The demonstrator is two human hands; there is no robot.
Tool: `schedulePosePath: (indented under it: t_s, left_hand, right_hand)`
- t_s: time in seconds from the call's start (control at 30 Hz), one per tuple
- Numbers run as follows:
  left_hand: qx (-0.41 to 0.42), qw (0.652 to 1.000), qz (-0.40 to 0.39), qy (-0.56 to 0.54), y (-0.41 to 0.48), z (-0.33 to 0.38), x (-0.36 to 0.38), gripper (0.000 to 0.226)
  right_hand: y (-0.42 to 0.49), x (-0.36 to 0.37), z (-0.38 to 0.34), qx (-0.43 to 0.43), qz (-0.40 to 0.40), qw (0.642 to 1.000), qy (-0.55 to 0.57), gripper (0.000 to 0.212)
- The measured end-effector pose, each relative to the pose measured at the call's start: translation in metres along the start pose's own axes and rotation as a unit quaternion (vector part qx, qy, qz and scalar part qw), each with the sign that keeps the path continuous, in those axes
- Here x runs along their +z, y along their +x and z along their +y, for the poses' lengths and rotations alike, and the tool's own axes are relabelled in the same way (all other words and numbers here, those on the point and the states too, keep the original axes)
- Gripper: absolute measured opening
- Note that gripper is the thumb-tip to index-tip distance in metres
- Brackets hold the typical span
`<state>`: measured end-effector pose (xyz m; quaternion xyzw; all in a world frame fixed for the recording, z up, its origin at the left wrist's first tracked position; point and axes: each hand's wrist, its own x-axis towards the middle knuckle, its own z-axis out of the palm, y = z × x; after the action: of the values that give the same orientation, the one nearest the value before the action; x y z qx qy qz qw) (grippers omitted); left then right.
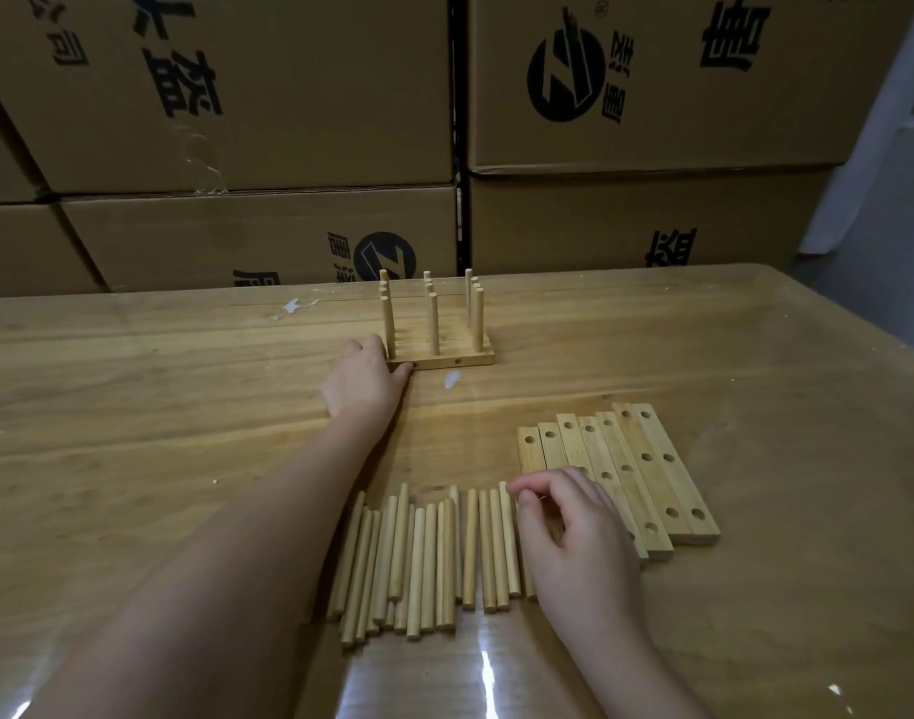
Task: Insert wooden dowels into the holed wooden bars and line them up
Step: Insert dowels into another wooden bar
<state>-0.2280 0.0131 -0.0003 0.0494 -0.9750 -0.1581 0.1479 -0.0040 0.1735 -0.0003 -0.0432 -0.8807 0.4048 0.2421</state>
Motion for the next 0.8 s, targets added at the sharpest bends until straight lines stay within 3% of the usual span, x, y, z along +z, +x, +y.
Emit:
schedulePosePath:
  t_s: [0.53, 0.67, 0.8]
  left_hand:
    - [0.021, 1.000, -0.018, -0.003, 0.002, 0.002, -0.006, 0.038]
    - [0.002, 0.994, -0.068, -0.089, -0.005, -0.007, -0.014, 0.038]
    - [-0.029, 0.956, -0.086, -0.277, -0.032, -0.020, -0.033, 0.030]
  right_hand:
    - [0.001, 0.000, 0.002, 0.004, -0.005, 1.000, 0.004, 0.015]
    - [0.001, 0.001, 0.002, 0.011, -0.008, 1.000, 0.001, 0.015]
    - [0.001, 0.001, 0.000, 0.014, -0.006, 1.000, 0.001, 0.015]
